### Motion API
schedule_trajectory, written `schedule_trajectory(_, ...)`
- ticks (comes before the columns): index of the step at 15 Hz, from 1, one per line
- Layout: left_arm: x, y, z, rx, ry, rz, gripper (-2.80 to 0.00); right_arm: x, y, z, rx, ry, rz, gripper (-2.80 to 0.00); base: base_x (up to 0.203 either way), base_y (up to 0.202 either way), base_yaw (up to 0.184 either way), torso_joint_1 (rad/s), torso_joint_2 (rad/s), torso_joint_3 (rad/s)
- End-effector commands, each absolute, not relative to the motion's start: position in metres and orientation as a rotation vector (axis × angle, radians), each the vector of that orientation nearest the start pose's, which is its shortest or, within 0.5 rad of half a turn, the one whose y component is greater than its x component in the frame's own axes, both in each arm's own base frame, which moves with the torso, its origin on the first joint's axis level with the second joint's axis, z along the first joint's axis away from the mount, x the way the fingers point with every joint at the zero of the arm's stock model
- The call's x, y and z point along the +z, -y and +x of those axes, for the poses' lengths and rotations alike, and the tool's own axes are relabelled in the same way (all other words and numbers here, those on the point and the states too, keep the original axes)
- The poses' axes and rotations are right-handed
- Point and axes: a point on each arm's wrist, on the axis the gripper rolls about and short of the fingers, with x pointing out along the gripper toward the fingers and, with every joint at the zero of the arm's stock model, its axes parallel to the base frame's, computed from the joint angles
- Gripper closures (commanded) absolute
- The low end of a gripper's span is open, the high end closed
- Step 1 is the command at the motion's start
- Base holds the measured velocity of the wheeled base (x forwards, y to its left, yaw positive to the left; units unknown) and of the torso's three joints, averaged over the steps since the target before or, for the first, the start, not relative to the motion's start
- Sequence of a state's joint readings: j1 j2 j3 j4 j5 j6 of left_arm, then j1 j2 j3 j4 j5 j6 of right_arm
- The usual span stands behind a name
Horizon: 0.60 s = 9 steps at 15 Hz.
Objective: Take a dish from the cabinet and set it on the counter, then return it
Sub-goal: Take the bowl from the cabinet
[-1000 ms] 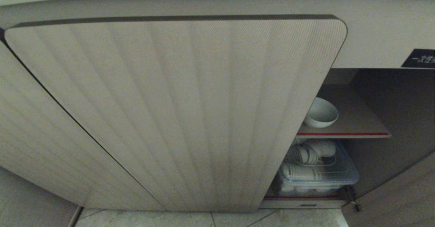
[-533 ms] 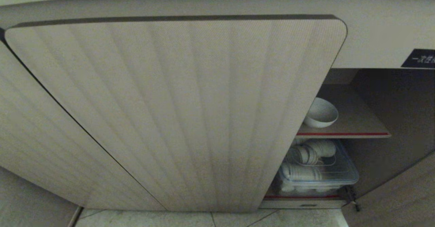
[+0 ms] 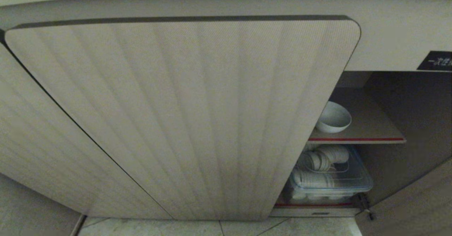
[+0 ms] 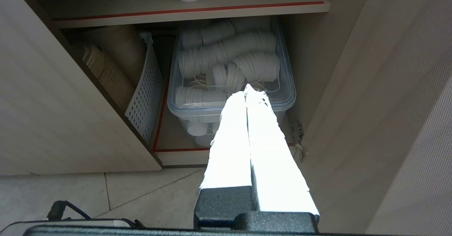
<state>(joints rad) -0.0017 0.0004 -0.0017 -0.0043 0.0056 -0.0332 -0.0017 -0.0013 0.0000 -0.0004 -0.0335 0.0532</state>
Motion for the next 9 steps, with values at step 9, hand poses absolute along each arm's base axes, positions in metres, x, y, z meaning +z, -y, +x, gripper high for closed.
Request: schedule_trajectory(9,0.0764,-0.0002,-0.0229,0.004,0.006,-0.034,0.00,0.0756,0.0008,-0.0228,-0.037,0.002,0.052,0.00,0.000,0.000,0.000,0.000,0.00,0.000)
